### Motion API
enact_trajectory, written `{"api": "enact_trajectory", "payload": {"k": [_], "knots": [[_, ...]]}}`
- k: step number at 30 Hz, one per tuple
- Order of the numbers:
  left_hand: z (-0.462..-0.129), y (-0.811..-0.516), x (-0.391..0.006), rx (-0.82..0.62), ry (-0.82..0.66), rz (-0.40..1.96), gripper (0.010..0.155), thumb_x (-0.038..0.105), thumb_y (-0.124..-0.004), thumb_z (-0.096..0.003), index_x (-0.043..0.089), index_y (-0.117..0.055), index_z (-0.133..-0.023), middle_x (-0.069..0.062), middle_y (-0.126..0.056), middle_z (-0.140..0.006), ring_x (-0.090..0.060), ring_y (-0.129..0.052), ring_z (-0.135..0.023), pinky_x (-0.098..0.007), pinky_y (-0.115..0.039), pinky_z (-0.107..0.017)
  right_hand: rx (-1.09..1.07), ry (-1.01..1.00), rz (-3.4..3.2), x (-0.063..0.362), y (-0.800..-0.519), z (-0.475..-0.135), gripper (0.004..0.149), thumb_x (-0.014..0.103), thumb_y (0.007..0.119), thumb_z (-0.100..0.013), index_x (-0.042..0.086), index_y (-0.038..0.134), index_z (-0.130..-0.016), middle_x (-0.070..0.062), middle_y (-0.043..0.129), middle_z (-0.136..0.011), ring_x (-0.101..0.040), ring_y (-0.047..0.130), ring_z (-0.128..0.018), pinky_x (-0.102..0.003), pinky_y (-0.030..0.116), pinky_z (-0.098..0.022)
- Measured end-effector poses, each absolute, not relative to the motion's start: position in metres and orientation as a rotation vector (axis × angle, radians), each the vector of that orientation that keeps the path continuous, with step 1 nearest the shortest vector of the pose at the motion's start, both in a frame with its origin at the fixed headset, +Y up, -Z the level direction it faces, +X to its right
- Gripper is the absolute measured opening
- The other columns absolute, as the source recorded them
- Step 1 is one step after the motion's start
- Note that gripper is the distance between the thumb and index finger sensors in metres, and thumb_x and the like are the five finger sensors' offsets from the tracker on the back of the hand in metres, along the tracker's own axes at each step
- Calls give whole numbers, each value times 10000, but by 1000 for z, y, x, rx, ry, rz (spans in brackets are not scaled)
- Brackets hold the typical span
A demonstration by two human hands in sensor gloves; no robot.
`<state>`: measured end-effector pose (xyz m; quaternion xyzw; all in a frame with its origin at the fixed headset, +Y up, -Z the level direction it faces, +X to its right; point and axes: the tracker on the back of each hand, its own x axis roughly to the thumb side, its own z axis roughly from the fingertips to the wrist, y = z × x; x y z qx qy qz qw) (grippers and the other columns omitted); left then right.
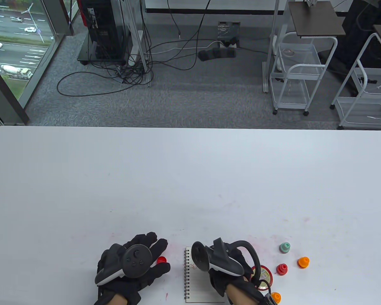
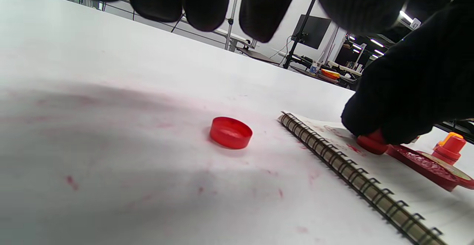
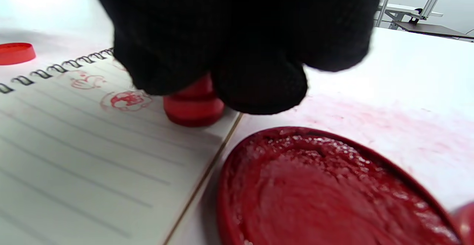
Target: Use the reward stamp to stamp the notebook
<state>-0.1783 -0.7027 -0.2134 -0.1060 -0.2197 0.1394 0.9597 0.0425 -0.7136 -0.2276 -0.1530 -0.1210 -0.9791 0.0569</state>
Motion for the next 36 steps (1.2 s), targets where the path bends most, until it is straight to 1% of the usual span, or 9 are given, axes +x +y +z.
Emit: {"api": "enact_trajectory", "payload": {"k": [9, 11, 15, 26, 30, 33, 36], "knots": [[-212, -703, -177, -219, -455, 287, 773, 618, -689, -475, 223, -653, -1139, -210, -557, -1202, -495, -609, -1046, -653, -586, -729, -459, -408, -2916, 37, -713, -231, 422, 278, 915, -284, 273, 904, -706, -29, 1005, -716, -165, 1065, -419, -309, 938, -319], [-212, -701, -176, -212, -460, 297, 773, 618, -690, -474, 224, -656, -1138, -192, -557, -1205, -495, -608, -1047, -652, -588, -728, -459, -414, -2905, 36, -713, -231, 422, 281, 915, -284, 275, 904, -707, -29, 1006, -715, -165, 1065, -420, -308, 938, -319], [-211, -701, -175, -212, -464, 293, 771, 615, -690, -476, 222, -655, -1138, -212, -555, -1202, -493, -608, -1048, -651, -587, -729, -461, -425, -2892, 35, -712, -232, 422, 283, 920, -282, 276, 909, -704, -29, 1010, -712, -160, 1071, -420, -298, 948, -321], [-211, -702, -171, -236, -463, 291, 763, 607, -690, -481, 221, -655, -1138, -206, -556, -1202, -494, -609, -1046, -651, -587, -729, -499, -377, -2841, 31, -712, -228, 422, 290, 920, -278, 284, 911, -700, -22, 1016, -707, -153, 1077, -416, -282, 958, -318], [-210, -702, -170, -242, -460, 291, 761, 606, -691, -480, 222, -655, -1137, -201, -560, -1201, -494, -610, -1045, -652, -587, -729, -515, -390, -2862, 33, -712, -229, 423, 291, 920, -279, 285, 913, -701, -24, 1016, -709, -156, 1078, -413, -284, 957, -318], [-212, -701, -172, -242, -454, 292, 760, 602, -693, -482, 220, -654, -1139, -205, -558, -1202, -495, -607, -1047, -654, -585, -729, -540, -324, -2826, 31, -713, -223, 423, 292, 912, -291, 288, 903, -713, -26, 1010, -718, -157, 1073, -425, -285, 954, -323], [-214, -700, -179, -233, -439, 299, 759, 598, -695, -483, 224, -645, -1142, -207, -555, -1201, -494, -606, -1047, -652, -585, -730, -626, -176, -2776, 34, -717, -211, 427, 295, 882, -324, 282, 873, -751, -25, 994, -742, -163, 1064, -450, -293, 947, -340]]}}
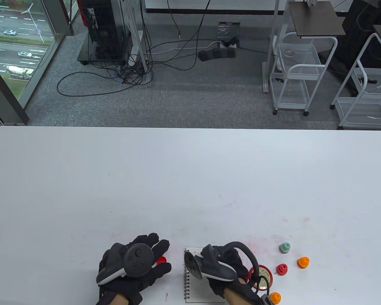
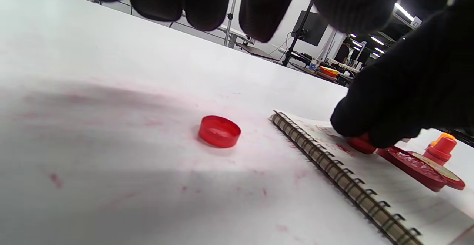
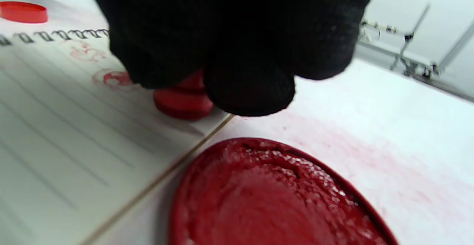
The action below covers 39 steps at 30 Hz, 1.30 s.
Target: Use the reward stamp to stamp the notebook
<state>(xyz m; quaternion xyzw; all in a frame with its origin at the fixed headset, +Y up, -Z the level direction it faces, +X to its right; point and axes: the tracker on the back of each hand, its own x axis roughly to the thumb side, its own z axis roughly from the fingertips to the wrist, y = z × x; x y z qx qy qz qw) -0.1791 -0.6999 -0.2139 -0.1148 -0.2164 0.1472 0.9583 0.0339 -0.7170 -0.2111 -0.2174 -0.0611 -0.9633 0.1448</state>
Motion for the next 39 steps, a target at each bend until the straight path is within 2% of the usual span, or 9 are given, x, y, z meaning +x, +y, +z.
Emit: {"api": "enact_trajectory", "payload": {"k": [3, 5, 8, 11, 13, 15, 17, 33, 39], "knots": [[-216, -701, -187, -236, -419, 328, 760, 596, -697, -485, 227, -634, -1147, -206, -562, -1198, -494, -607, -1046, -652, -585, -729, -645, -138, -2914, 52, -708, -208, 436, 292, 876, -360, 253, 868, -794, -56, 983, -775, -213, 1060, -479, -349, 932, -361], [-217, -701, -188, -247, -413, 335, 761, 592, -699, -486, 221, -636, -1147, -214, -570, -1193, -496, -611, -1043, -653, -586, -728, -651, 95, -3028, 67, -695, -202, 438, 257, 872, -366, 220, 877, -803, -95, 983, -781, -234, 1058, -473, -369, 923, -348], [-218, -703, -187, -250, -418, 311, 763, 590, -704, -484, 223, -631, -1148, -204, -572, -1194, -496, -607, -1045, -652, -585, -728, -639, 152, -3049, 82, -685, -194, 434, 245, 850, -382, 226, 870, -815, -92, 970, -809, -228, 1059, -499, -366, 928, -368], [-219, -706, -186, -264, -418, 314, 767, 585, -714, -481, 228, -618, -1153, -198, -569, -1195, -494, -607, -1045, -652, -585, -728, -629, 322, -3153, 97, -682, -188, 435, 220, 843, -387, 233, 859, -822, -87, 944, -845, -231, 1044, -553, -370, 926, -411], [-220, -711, -184, -282, -429, 307, 830, 584, -720, -479, 257, -464, -1197, -206, -541, -1204, -494, -600, -1049, -654, -581, -730, -634, 407, -3314, 108, -681, -185, 434, 207, 849, -384, 224, 864, -816, -95, 941, -845, -239, 1037, -552, -371, 925, -411], [-221, -714, -182, -323, -458, 313, 891, 594, -729, -474, 276, -346, -1213, -190, -509, -1219, -499, -579, -1059, -664, -566, -737, -674, 370, -3383, 112, -676, -183, 434, 200, 848, -387, 219, 861, -820, -97, 930, -857, -245, 1028, -560, -370, 920, -413], [-223, -718, -180, -345, -468, 325, 926, 595, -744, -466, 285, -294, -1213, -189, -483, -1225, -503, -560, -1066, -669, -553, -741, -689, 468, -3386, 115, -673, -180, 434, 204, 849, -385, 221, 862, -818, -95, 933, -852, -237, 1025, -551, -362, 920, -406], [-229, -742, -159, -389, -457, 32, 812, 464, -831, -450, 195, -512, -1146, -159, -590, -1100, -402, -637, -971, -637, -555, -737, -748, 450, -3422, 120, -676, -178, 431, 216, 846, -391, 223, 859, -821, -98, 933, -848, -228, 1025, -546, -357, 920, -401], [-231, -745, -150, -395, -426, -38, 737, 435, -815, -455, 232, -566, -1119, -137, -616, -1063, -385, -632, -940, -633, -542, -736, -759, 443, -3419, 120, -677, -178, 430, 218, 845, -391, 222, 859, -822, -99, 934, -846, -228, 1028, -537, -356, 920, -398]]}}
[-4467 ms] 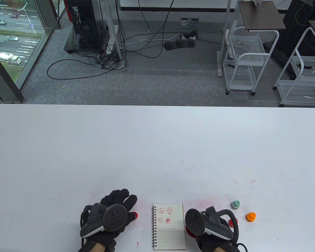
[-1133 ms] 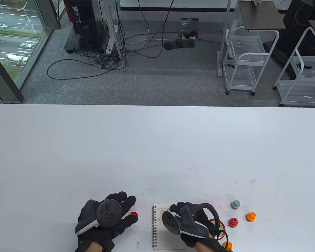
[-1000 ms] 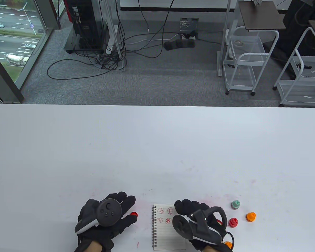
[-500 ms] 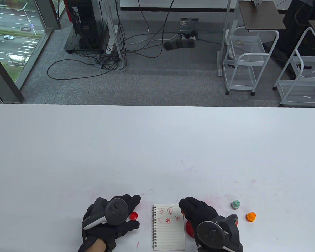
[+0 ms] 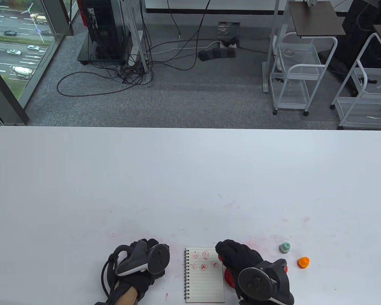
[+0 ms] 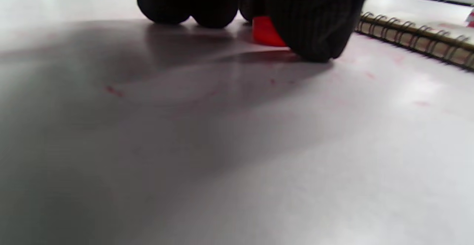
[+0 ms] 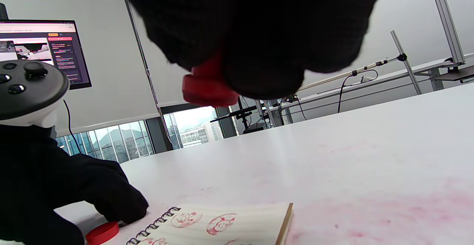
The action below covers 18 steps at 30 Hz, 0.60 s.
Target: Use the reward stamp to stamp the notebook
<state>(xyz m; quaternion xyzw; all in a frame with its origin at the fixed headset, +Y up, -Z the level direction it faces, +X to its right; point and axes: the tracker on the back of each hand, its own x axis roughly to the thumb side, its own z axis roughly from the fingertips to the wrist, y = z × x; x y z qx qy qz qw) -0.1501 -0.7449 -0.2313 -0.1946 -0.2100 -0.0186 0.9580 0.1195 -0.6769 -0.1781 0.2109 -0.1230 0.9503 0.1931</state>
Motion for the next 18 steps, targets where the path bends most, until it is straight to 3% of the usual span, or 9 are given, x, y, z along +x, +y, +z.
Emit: {"api": "enact_trajectory", "payload": {"k": [8, 11, 13, 18], "knots": [[-228, -743, -151, -265, -465, -9, 643, 368, -819, -448, 241, -630, -1049, -119, -695, -1050, -369, -736, -910, -611, -620, -715, 612, -323, 2642, 119, -677, -178, 430, 226, 844, -391, 226, 859, -821, -95, 939, -838, -221, 1027, -539, -352, 921, -397], [-227, -731, -159, -188, -449, 175, 642, 322, -819, -458, 249, -598, -1056, -148, -714, -1082, -375, -817, -915, -605, -678, -695, 601, -303, 2547, 119, -676, -178, 430, 226, 846, -390, 222, 861, -820, -101, 939, -834, -226, 1025, -534, -354, 917, -393], [-225, -720, -162, -121, -461, 273, 624, 254, -828, -454, 263, -629, -1046, -132, -823, -1012, -315, -932, -822, -559, -771, -650, 600, -304, 2509, 119, -676, -178, 430, 225, 844, -392, 222, 858, -821, -101, 936, -837, -227, 1024, -537, -353, 917, -394], [-218, -702, -164, -34, -505, 524, 611, 265, -861, -444, 272, -666, -1023, -84, -846, -900, -221, -909, -702, -540, -773, -627, 605, -280, 2406, 116, -677, -177, 428, 216, 839, -394, 220, 855, -822, -102, 926, -848, -227, 1017, -547, -351, 917, -400]]}}
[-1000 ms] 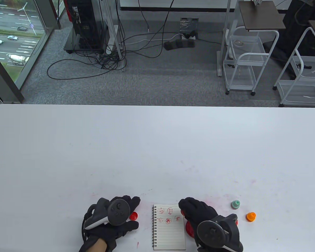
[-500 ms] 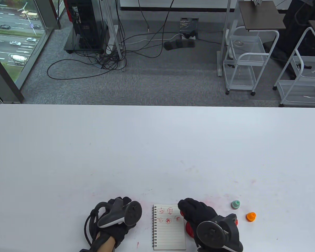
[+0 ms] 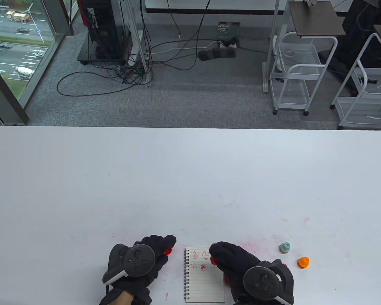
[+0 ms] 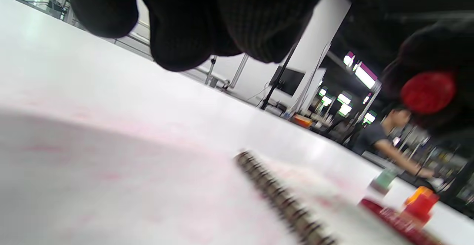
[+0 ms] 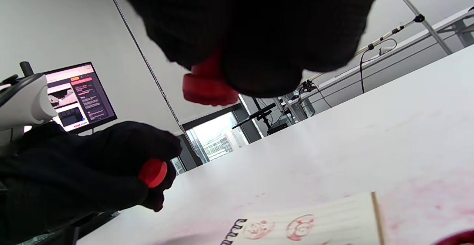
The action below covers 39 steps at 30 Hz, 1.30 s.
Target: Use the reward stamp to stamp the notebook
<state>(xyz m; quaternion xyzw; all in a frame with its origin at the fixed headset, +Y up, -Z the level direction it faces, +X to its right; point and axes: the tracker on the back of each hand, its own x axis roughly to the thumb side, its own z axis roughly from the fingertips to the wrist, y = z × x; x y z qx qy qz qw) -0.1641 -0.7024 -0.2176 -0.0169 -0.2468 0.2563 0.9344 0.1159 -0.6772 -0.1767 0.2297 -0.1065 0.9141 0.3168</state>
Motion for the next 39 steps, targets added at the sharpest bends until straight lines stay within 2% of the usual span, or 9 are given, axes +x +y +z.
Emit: {"api": "enact_trajectory", "payload": {"k": [3, 6, 11, 14, 19, 39], "knots": [[-214, -698, -161, -30, -530, 609, 634, 287, -865, -445, 235, -654, -1041, -79, -861, -871, -209, -913, -673, -537, -779, -621, 622, -270, 2345, 112, -677, -175, 426, 211, 836, -396, 219, 852, -821, -100, 918, -857, -230, 1012, -557, -351, 916, -407], [-212, -697, -156, -35, -556, 625, 703, 296, -866, -444, 137, -612, -1080, -68, -869, -858, -200, -921, -661, -535, -787, -616, 637, -254, 2289, 108, -676, -173, 419, 202, 839, -397, 223, 849, -815, -103, 893, -882, -234, 1001, -585, -348, 915, -430], [-209, -696, -147, -56, -597, 673, 667, 332, -889, -416, 94, -714, -1014, -52, -911, -795, -191, -943, -608, -537, -807, -594, 643, -219, 2191, 101, -674, -169, 406, 184, 841, -406, 222, 851, -810, -124, 798, -929, -271, 984, -629, -369, 909, -465], [-206, -693, -141, -35, -631, 638, 689, 418, -905, -366, 88, -775, -957, -22, -947, -723, -171, -962, -548, -528, -830, -572, 664, -239, 2158, 96, -672, -166, 403, 180, 841, -406, 220, 858, -806, -127, 809, -912, -277, 987, -630, -374, 912, -465], [-200, -688, -132, -14, -685, 632, 702, 458, -910, -336, 90, -800, -924, -2, -956, -689, -168, -966, -524, -530, -833, -566, 706, -293, 2173, 90, -671, -161, 420, 182, 842, -404, 220, 846, -822, -123, 828, -894, -269, 998, -616, -373, 920, -452], [-196, -687, -127, -46, -731, 664, 708, 503, -880, -346, 88, -811, -914, -8, -957, -680, -180, -963, -518, -541, -821, -574, 740, -316, 2213, 85, -673, -160, 407, 196, 858, -395, 217, 854, -802, -119, 852, -867, -252, 1011, -593, -370, 931, -443]]}}
